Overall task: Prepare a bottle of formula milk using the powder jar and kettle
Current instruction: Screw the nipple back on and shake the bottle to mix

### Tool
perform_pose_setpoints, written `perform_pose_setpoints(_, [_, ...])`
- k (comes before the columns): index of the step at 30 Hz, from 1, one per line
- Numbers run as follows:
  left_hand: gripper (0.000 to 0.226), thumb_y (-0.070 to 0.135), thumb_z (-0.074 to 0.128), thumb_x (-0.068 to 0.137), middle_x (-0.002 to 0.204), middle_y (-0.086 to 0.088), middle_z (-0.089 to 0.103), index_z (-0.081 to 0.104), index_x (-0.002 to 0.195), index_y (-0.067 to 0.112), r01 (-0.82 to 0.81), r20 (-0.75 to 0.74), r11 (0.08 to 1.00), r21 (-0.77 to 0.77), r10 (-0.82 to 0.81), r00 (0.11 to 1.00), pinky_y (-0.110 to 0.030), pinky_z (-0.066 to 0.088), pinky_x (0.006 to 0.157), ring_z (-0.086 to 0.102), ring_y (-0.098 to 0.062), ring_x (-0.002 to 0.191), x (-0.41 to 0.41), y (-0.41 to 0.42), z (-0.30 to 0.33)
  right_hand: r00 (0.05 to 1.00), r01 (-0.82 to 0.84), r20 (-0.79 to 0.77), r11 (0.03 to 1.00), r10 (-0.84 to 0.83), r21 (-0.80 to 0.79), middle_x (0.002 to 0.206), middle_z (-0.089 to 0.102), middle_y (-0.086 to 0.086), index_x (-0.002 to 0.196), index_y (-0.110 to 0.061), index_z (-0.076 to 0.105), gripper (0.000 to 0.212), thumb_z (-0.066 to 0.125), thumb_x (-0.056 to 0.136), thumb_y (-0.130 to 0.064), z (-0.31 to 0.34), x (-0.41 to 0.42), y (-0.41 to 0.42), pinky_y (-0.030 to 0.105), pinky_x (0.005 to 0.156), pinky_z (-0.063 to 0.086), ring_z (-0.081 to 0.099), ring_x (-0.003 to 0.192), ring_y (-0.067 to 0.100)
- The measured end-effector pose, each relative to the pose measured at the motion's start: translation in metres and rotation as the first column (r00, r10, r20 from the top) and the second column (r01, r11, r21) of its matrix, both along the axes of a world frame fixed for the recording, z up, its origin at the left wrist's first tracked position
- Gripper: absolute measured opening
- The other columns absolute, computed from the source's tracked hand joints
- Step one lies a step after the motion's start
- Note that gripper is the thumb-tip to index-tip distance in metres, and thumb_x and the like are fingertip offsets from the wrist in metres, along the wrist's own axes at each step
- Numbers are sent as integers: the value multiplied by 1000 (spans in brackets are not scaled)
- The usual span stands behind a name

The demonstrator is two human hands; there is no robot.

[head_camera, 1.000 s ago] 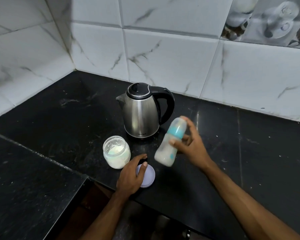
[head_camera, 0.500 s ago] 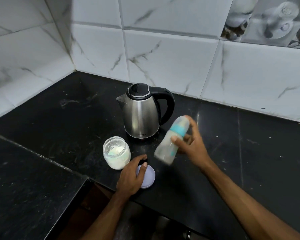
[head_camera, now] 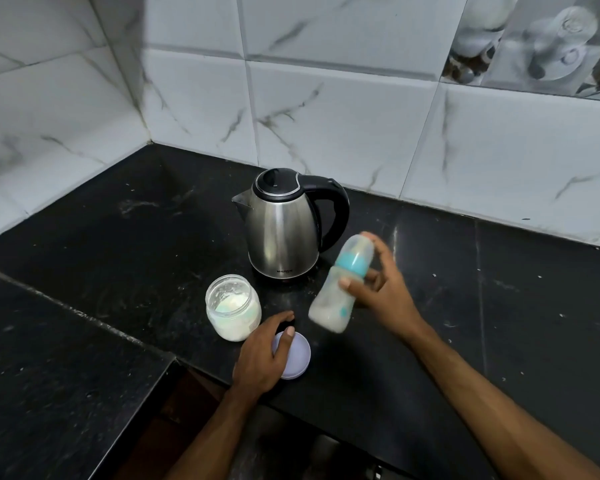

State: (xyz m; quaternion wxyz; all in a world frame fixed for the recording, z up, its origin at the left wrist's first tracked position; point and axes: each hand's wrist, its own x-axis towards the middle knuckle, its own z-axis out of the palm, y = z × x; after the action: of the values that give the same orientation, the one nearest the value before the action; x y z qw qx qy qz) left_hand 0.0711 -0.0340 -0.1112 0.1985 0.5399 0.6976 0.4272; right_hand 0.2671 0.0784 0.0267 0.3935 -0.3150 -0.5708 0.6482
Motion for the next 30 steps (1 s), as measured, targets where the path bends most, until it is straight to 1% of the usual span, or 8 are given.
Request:
perform_pose_setpoints(3, [48, 53, 41, 94, 125, 17, 65, 62, 128, 25, -4, 7, 1000, -5, 4, 1000, -25, 46, 103, 58, 3, 117, 1, 0, 0, 964, 213, -139, 972, -226, -101, 104, 69, 7, 138, -35, 36, 73, 72, 76, -19, 5, 2, 9, 39, 67, 59, 70, 92, 24])
perform_pose_setpoints(8, [50, 53, 41, 95, 124, 14, 66, 63, 128, 23, -6, -2, 1000, 3, 6, 1000, -28, 48, 101, 59, 0, 116, 0, 0, 1, 981, -172, 102, 984, 167, 36, 115, 64, 19, 139, -30, 34, 82, 77, 73, -7, -6, 2, -12, 36, 73, 58, 70, 98, 28])
perform_pose_setpoints(13, [49, 53, 41, 94, 124, 15, 66, 63, 128, 24, -6, 6, 1000, 2, 6, 1000, -27, 47, 102, 59, 2, 116, 2, -1, 3, 974, 195, -105, 978, -202, -76, 106, 68, 3, 141, -32, 33, 78, 73, 75, -21, 4, 0, 4, 41, 68, 59, 70, 93, 21])
perform_pose_setpoints(18, [50, 53, 41, 95, 125, 13, 66, 62, 128, 23, -2, -2, 1000, 1, 2, 1000, -27, 47, 102, 59, 0, 116, 1, -1, 3, 986, -138, 95, 990, 134, 38, 113, 65, 15, 143, -26, 31, 84, 75, 75, -5, -5, 1, -13, 34, 72, 59, 70, 97, 25])
perform_pose_setpoints(23, [48, 53, 42, 95, 124, 15, 66, 62, 128, 24, -8, 14, 1000, 1, 8, 1000, -27, 47, 102, 59, 2, 116, 2, -1, 2, 964, 219, -130, 970, -231, -103, 102, 69, 5, 140, -33, 34, 76, 73, 76, -20, 5, 1, 3, 39, 67, 59, 71, 90, 20])
perform_pose_setpoints(25, [49, 53, 41, 94, 124, 14, 66, 62, 128, 24, -6, 6, 1000, 0, 6, 1000, -27, 47, 102, 59, 1, 116, 1, -1, 2, 990, 125, -59, 991, -128, -53, 110, 66, 11, 137, -38, 36, 76, 78, 77, -18, 1, 1, -3, 36, 67, 59, 71, 93, 21])
perform_pose_setpoints(28, [49, 53, 41, 95, 125, 13, 66, 62, 128, 24, -6, -1, 1000, -2, 6, 1000, -28, 47, 102, 59, 0, 116, 1, -1, 1, 985, -133, 113, 990, 128, 37, 115, 65, 18, 141, -31, 34, 84, 81, 75, -11, -5, 3, -11, 39, 74, 59, 70, 99, 29])
perform_pose_setpoints(30, [50, 53, 41, 95, 125, 13, 66, 62, 128, 23, -6, 3, 1000, -3, 6, 1000, -27, 47, 102, 59, 1, 116, 1, -1, 2, 999, -16, 44, 1000, 14, 26, 112, 67, 17, 141, -31, 34, 81, 76, 75, -11, 1, 3, -5, 44, 73, 60, 70, 96, 27])
